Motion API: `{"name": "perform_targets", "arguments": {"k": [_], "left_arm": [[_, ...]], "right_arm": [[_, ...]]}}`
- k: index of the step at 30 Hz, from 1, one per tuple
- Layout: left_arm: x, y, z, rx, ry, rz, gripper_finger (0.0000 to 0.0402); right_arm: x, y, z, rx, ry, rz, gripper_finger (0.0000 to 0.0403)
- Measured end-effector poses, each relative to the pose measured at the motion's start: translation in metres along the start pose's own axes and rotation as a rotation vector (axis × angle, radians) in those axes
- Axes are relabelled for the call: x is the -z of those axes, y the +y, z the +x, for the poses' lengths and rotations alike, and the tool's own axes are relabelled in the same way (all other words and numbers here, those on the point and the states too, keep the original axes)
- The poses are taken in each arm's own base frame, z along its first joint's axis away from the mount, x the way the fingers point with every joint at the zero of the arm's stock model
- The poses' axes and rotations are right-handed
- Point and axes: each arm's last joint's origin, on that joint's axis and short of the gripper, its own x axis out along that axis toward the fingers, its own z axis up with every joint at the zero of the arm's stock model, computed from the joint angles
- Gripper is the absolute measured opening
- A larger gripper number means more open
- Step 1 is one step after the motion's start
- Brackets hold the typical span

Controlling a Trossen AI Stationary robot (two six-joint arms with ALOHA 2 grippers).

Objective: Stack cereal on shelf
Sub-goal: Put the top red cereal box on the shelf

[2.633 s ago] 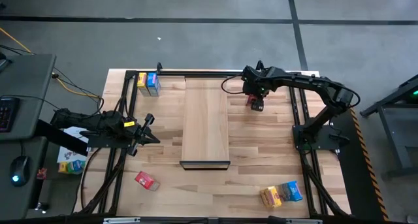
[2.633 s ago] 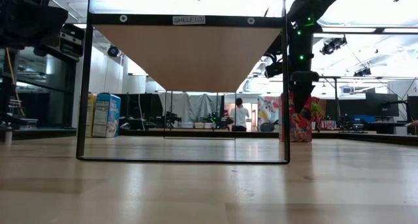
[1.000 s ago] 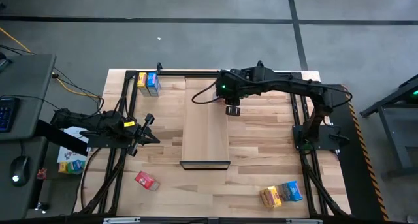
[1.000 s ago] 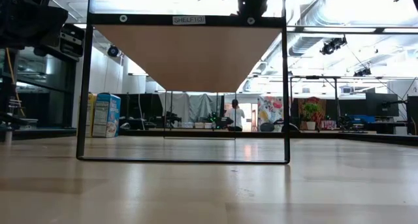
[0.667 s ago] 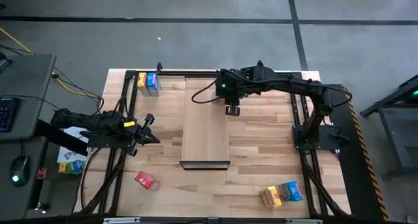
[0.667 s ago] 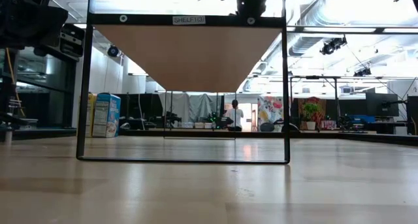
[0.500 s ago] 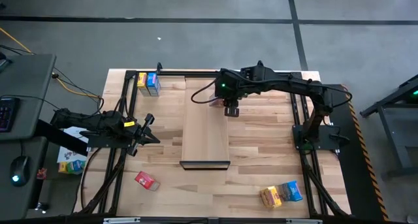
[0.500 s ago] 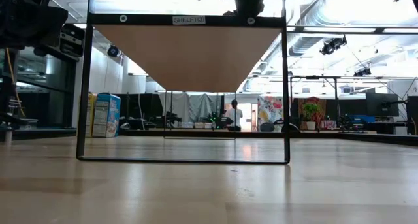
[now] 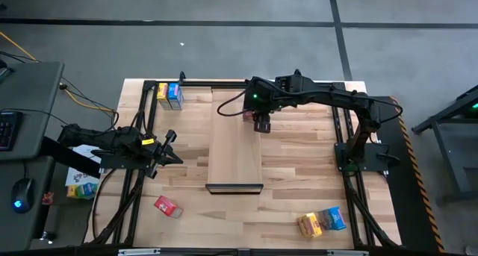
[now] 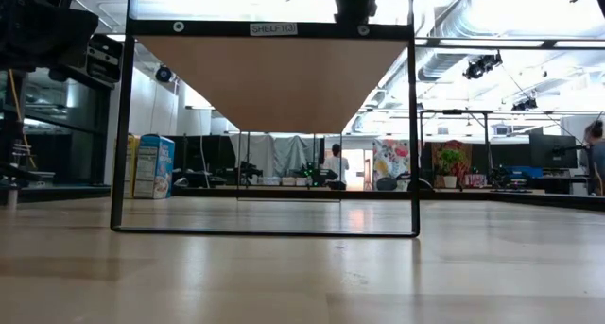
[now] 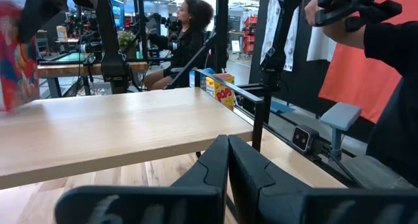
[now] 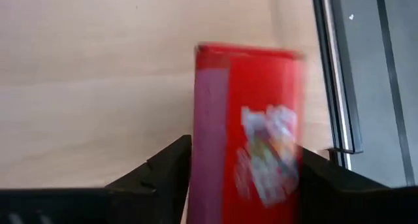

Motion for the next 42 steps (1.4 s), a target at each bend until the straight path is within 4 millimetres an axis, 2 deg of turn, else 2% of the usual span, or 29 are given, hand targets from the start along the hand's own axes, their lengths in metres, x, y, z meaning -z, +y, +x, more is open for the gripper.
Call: {"name": "perform_targets", "arguments": {"k": [12,22,34,38,42], "left_arm": [[0.0,0.0,0.0,0.0,0.0,0.0,0.0003],[0.0,0.0,0.0,0.0,0.0,0.0,0.0003],[0.0,0.0,0.0,0.0,0.0,0.0,0.0003],[0.0,0.0,0.0,0.0,0.0,0.0,0.0003],[0.0,0.0,0.0,0.0,0.0,0.0,0.0003]], "right_arm": [[-0.004,-0.002,0.0,-0.041,-0.055,-0.012,0.024],[-0.012,-0.016,0.001,0.004,-0.151,0.036,0.0241],[-0.021,-0.017,-0.001,-0.019,-0.255,0.009,0.024],[-0.02,-0.017,-0.008,-0.032,-0.278,-0.026,0.024],[-0.017,-0.023,-0.028,-0.025,-0.334,-0.043,0.024]]}}
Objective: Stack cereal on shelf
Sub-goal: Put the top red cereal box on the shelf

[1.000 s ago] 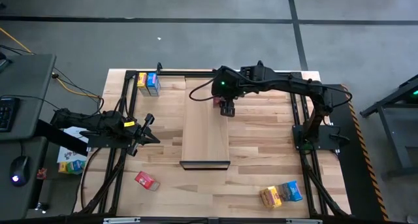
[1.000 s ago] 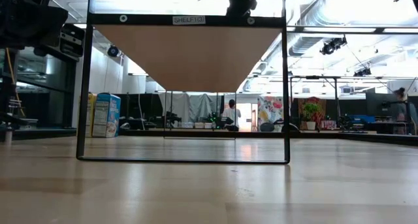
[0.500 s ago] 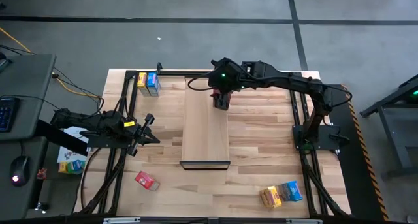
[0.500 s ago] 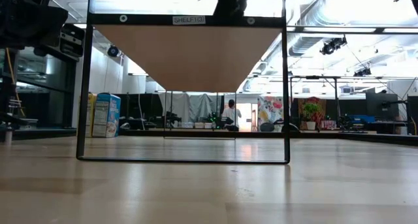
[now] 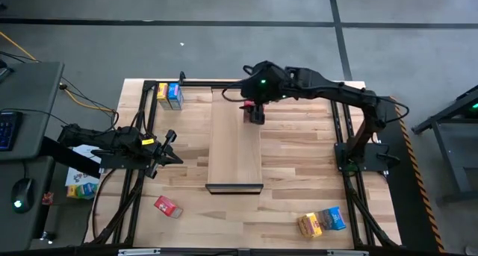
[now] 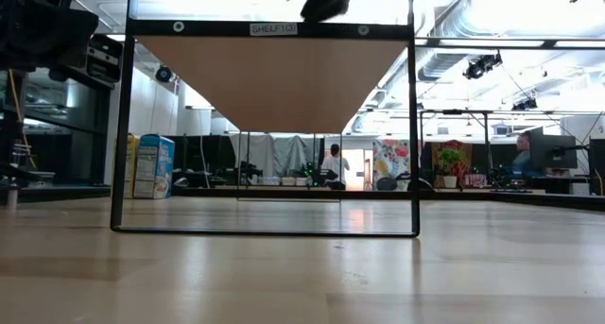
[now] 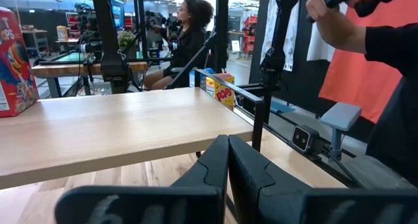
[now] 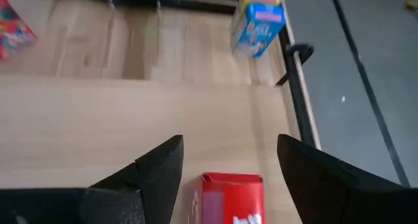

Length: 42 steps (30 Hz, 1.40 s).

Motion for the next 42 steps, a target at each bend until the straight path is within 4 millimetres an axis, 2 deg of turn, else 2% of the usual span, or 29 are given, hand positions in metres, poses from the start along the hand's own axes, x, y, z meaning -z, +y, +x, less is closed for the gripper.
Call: {"name": "perform_targets", "arguments": {"k": [6,10,16,21,24,27,33,37,42], "left_arm": [[0.0,0.0,0.0,0.0,-0.001,0.0,0.0003],[0.0,0.0,0.0,0.0,0.0,0.0,0.0003],[0.0,0.0,0.0,0.0,0.0,0.0,0.0003],[0.0,0.0,0.0,0.0,0.0,0.0,0.0003],[0.0,0.0,0.0,0.0,0.0,0.0,0.0003],[0.0,0.0,0.0,0.0,0.0,0.0,0.0003],[0.0,0.0,0.0,0.0,0.0,0.0,0.0003],[0.0,0.0,0.0,0.0,0.0,0.0,0.0003],[0.0,0.0,0.0,0.0,-0.001,0.0,0.0003]], "right_arm": [[0.002,-0.017,-0.04,0.056,-0.064,0.057,0.024],[0.019,-0.027,-0.059,0.072,-0.001,0.113,0.024],[0.074,-0.03,-0.07,0.113,0.089,0.196,0.024],[0.122,-0.02,-0.079,0.166,-0.027,0.305,0.024],[0.147,-0.006,-0.067,0.072,-0.147,0.377,0.024],[0.168,0.011,-0.045,-0.014,-0.245,0.393,0.024],[0.196,0.034,-0.004,-0.028,-0.471,0.35,0.024],[0.201,0.034,0.0,0.031,-0.536,0.334,0.024],[0.2,0.034,-0.001,0.022,-0.559,0.326,0.024]]}}
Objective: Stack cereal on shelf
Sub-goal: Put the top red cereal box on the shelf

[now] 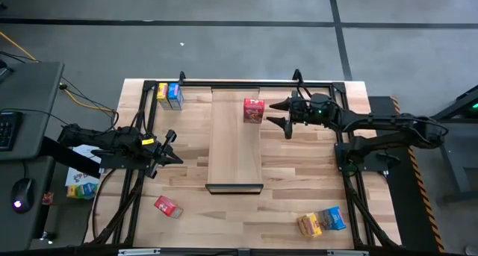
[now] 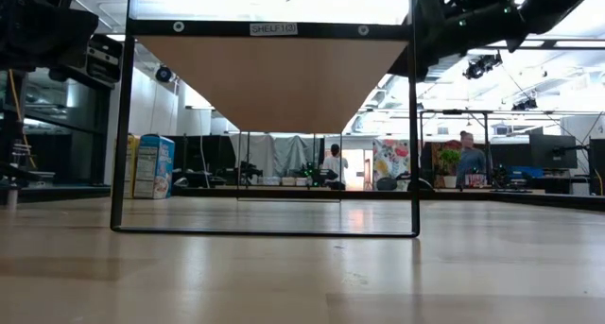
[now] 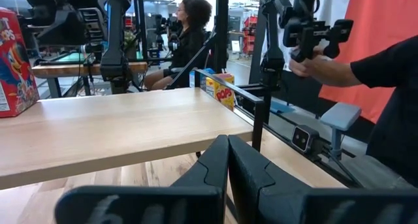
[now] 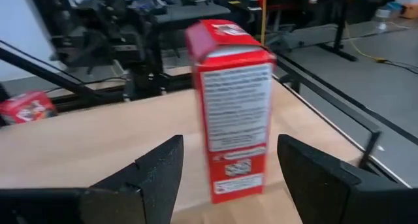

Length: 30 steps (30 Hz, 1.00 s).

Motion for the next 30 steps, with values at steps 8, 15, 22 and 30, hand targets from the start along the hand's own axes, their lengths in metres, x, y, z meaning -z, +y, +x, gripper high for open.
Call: {"name": "perform_targets", "arguments": {"k": [8,15,22,30], "left_arm": [[0.0,0.0,0.0,0.0,0.001,0.0,0.0003],[0.0,0.0,0.0,0.0,0.001,0.0,0.0003],[0.0,0.0,0.0,0.0,0.0,0.0,0.0003],[0.0,0.0,0.0,0.0,0.0,0.0,0.0003]], "right_arm": [[0.009,-0.003,0.02,-0.005,-0.021,-0.027,0.024],[0.009,-0.003,0.025,-0.019,-0.06,-0.038,0.024],[0.009,-0.002,0.029,-0.033,-0.076,-0.026,0.024],[0.015,0.001,0.053,-0.029,-0.032,-0.017,0.024]]}}
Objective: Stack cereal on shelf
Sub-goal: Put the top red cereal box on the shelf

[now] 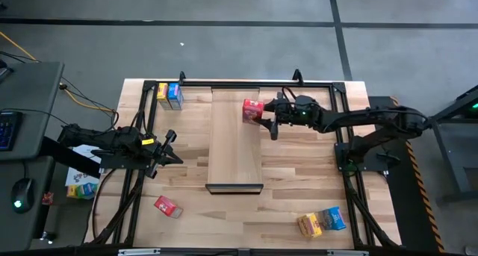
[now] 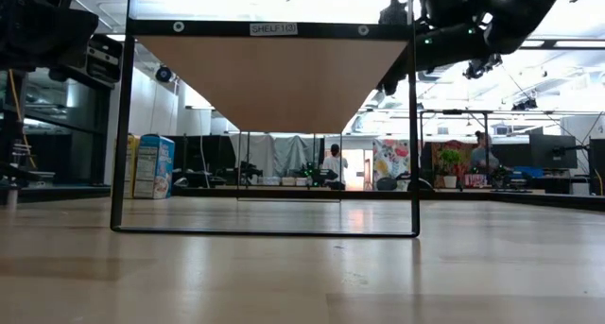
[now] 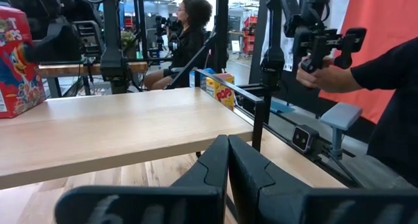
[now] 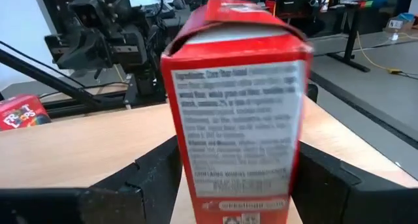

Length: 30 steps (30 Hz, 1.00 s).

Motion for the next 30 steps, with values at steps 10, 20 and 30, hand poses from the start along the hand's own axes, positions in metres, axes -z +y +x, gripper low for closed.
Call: {"name": "perform_targets", "arguments": {"k": [10,20,30], "left_arm": [[0.0,0.0,0.0,0.0,0.0,0.0,0.0003],[0.0,0.0,0.0,0.0,0.0,0.0,0.0003],[0.0,0.0,0.0,0.0,0.0,0.0,0.0003]], "right_arm": [[-0.01,0.0,0.007,0.062,-0.021,0.005,0.0216],[-0.019,0.022,0.01,0.203,-0.072,-0.01,0.0141],[-0.053,0.051,0.044,0.707,0.08,-0.01,0.0159]]}}
